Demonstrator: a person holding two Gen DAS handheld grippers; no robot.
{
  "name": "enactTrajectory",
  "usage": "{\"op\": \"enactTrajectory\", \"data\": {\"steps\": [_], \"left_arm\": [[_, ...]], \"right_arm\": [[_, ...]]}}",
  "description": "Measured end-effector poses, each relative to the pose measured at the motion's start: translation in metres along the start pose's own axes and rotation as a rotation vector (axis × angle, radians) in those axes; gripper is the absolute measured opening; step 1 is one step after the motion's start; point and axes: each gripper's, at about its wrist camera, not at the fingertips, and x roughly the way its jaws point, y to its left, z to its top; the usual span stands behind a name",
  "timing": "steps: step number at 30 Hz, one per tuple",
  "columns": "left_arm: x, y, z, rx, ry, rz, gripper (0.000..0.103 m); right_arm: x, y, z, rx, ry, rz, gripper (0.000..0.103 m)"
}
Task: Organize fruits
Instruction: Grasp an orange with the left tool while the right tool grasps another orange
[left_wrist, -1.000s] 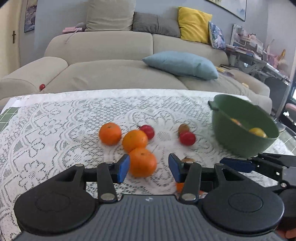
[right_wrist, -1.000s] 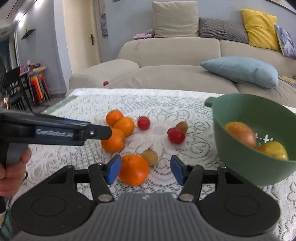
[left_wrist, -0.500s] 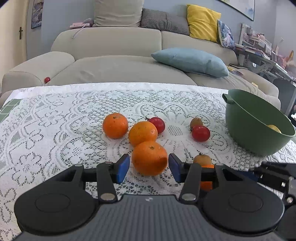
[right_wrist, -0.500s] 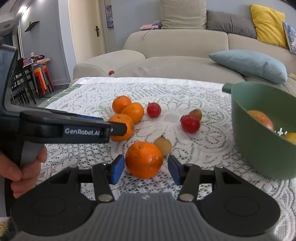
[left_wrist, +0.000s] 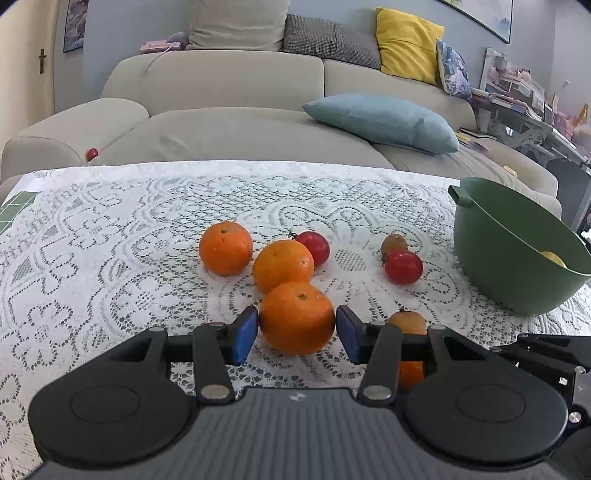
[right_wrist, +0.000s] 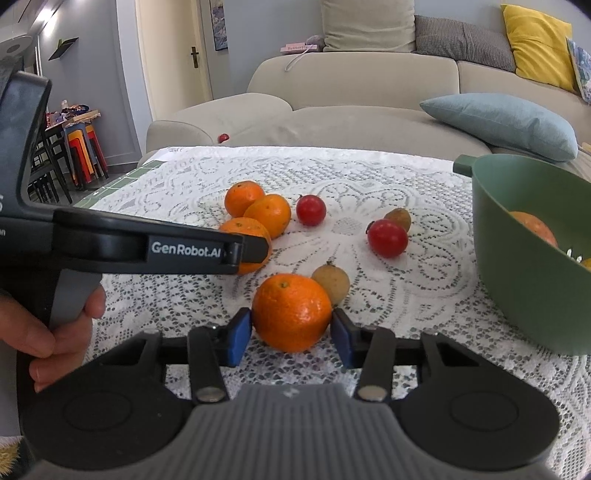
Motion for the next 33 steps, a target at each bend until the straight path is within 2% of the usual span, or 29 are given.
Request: {"op": "enactTrajectory", "data": {"steps": [9, 17, 33], "left_arm": [[-0.011, -0.002, -0.004, 0.015, 0.023, -0.022, 0.051], [-0.024, -0.010, -0.011, 0.047, 0.064, -0.075, 0.051], [-0.010, -0.015, -0.015, 0.061, 0.060, -0.058, 0.054]], "right_arm": [[-0.011, 0.000, -0.005, -0.029, 0.004, -0.005, 0.043], [-0.022, -0.015, -0.009, -0.010, -0.002, -0.081, 0.043], [-0.013, -0.020, -0.007, -0.002, -0.003, -0.094, 0.046]]}}
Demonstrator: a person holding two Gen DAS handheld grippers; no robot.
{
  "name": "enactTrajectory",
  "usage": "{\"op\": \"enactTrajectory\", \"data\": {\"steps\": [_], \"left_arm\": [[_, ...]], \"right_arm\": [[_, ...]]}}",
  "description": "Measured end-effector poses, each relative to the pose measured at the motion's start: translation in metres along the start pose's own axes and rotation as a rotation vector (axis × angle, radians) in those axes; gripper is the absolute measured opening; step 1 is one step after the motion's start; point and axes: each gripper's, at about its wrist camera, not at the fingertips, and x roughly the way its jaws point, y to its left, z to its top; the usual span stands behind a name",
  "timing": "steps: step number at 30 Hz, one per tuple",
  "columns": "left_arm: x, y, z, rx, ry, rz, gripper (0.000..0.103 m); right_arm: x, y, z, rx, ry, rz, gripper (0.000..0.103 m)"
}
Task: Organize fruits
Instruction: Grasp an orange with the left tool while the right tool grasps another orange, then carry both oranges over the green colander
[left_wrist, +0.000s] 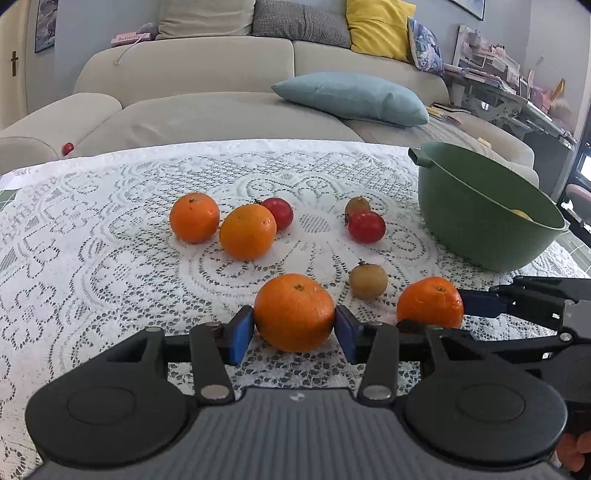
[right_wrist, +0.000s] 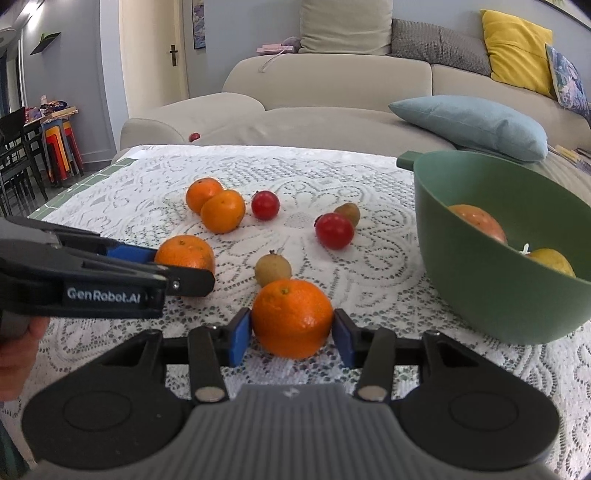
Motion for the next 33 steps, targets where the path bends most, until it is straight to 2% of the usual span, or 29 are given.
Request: {"op": "enactTrajectory", "data": {"steps": [9, 17, 26, 29, 33], "left_arm": [[0.001, -0.001, 0.002, -0.006, -0.002, 0.000, 0.053], [-0.009, -0.018, 0.014, 0.007, -0.025, -0.043, 0.052], [-0.019, -0.046, 0.043, 0.022, -0.059, -0.108, 0.052], [-0.022, -0.059, 0.057, 0.048, -0.075, -0.130, 0.052], [-0.022, -0.076, 0.075, 0.074, -0.090, -0.153, 0.052]], "right_arm": [[-0.003, 0.000, 0.001, 0.001, 0.005, -0.003, 0.044], [-0.024, -0.012, 0.011, 0.011, -0.042, 0.004, 0.043], [-0.057, -0.047, 0.034, 0.032, -0.088, -0.050, 0.043], [-0.068, -0.063, 0.042, 0.055, -0.084, 0.004, 0.043], [-0.083, -0.073, 0.051, -0.021, -0.093, -0.061, 0.043]]}}
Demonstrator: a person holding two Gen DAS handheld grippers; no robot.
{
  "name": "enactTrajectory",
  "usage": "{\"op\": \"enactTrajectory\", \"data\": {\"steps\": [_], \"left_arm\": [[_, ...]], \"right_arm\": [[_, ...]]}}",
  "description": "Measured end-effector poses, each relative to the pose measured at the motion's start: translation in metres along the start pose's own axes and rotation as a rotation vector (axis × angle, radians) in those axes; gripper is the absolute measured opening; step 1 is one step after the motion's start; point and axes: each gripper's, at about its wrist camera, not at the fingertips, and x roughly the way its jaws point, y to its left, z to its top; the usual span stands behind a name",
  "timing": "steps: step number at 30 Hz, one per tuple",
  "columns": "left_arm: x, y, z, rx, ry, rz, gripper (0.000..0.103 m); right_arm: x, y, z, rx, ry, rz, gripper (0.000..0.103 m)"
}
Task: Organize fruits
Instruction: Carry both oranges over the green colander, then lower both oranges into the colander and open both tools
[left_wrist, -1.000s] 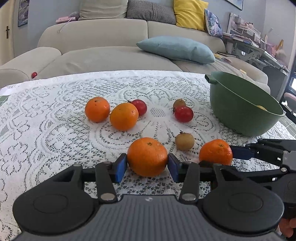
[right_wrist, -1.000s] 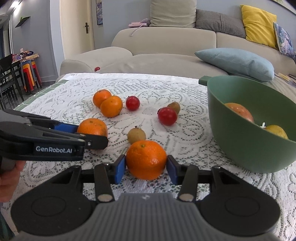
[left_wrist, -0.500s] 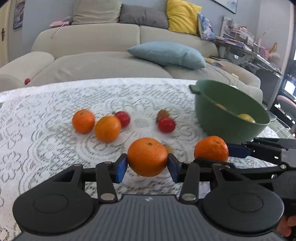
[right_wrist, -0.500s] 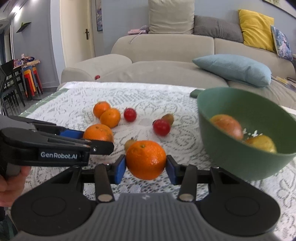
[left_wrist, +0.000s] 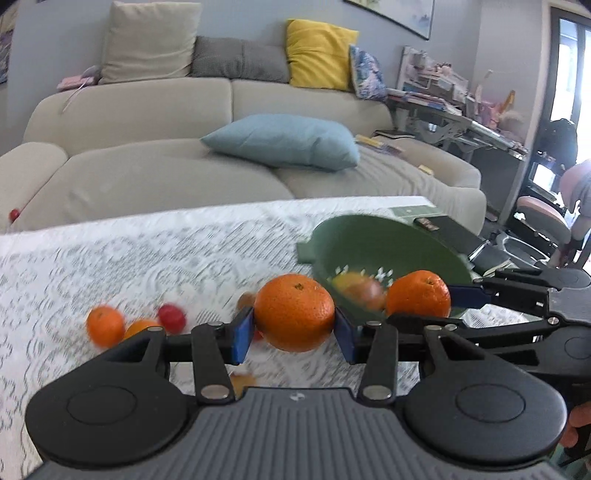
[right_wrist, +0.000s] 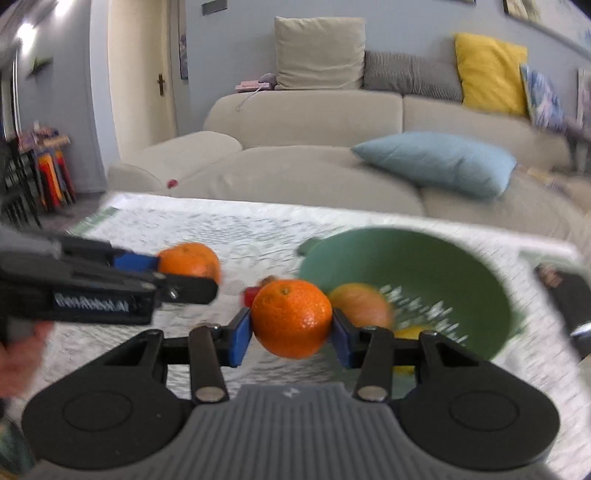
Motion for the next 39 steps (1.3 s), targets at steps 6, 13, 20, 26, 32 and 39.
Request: {"op": "enactTrajectory", "data": {"steps": [6, 13, 20, 26, 32, 39], "left_arm": [[0.017, -0.020, 0.021, 0.028, 0.013, -0.050, 0.052], [0.050, -0.043, 0.037, 0.086, 0.069, -0.093, 0.052], [0.083, -0.054, 0.046, 0.139, 0.126, -0.088, 0.052], [0.106, -0.060, 0.054, 0.171, 0.156, -0.070, 0.052], [0.125, -0.059, 0.061, 0.165, 0.188, -0.067, 0.052], [0.142, -0.058, 0.059, 0.152, 0.225, -0.072, 0.052]], "right_arm": [[-0.005, -0.040, 0.011, 0.001, 0.024, -0.046, 0.043], [0.009, -0.077, 0.018, -0.015, 0.102, -0.082, 0.043], [0.035, -0.093, 0.025, -0.066, 0.176, -0.089, 0.043], [0.057, -0.099, 0.031, -0.126, 0.223, -0.111, 0.043], [0.074, -0.101, 0.033, -0.179, 0.270, -0.123, 0.043], [0.090, -0.104, 0.033, -0.194, 0.317, -0.119, 0.043]]}}
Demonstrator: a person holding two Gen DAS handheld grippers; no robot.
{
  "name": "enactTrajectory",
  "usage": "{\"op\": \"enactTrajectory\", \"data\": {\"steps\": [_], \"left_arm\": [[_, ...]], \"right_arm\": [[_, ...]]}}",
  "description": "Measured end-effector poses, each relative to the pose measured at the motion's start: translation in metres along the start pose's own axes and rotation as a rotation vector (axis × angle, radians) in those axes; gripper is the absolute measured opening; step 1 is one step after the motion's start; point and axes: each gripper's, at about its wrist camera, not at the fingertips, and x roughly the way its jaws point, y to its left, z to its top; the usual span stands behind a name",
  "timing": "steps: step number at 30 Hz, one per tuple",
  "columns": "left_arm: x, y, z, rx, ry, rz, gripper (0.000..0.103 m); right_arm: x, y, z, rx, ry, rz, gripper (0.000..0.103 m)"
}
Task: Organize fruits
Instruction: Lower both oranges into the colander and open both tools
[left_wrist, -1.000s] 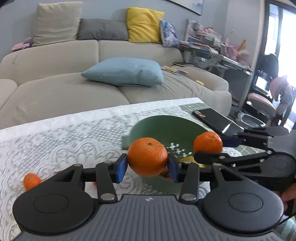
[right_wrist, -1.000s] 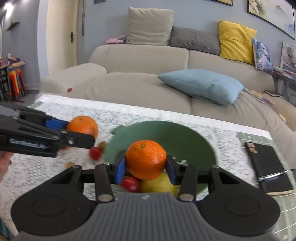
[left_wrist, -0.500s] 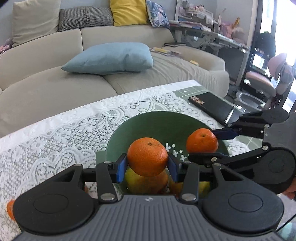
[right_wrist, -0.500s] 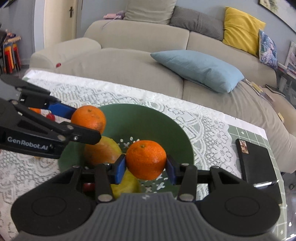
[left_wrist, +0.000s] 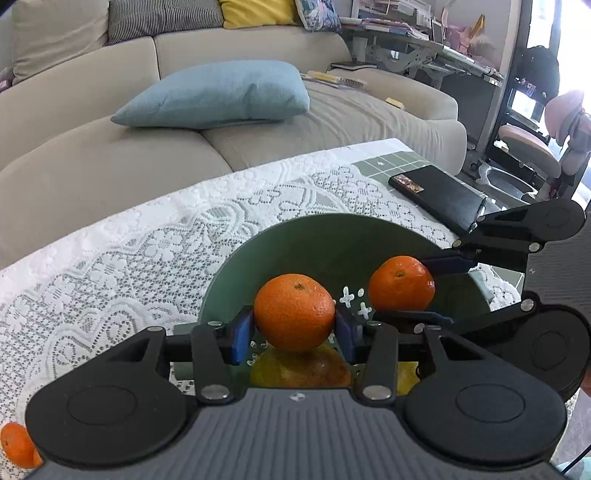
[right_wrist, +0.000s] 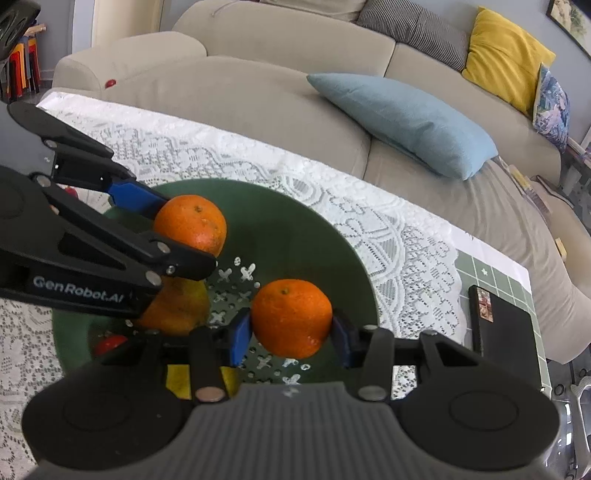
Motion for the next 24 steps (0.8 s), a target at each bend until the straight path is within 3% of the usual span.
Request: {"op": "enactTrajectory", "data": {"steps": [14, 24], "left_arm": [[0.018, 0.002, 0.001, -0.013, 0.034, -0.005, 0.052], [0.021, -0.008, -0.003, 0.036, 0.026, 0.037, 0.053]], "right_arm": [[0.018, -0.001, 0.000, 0.000, 0.052, 0.022, 0.043], [0.019, -0.004, 0.001, 0.013, 0.065, 0.032, 0.044]]}}
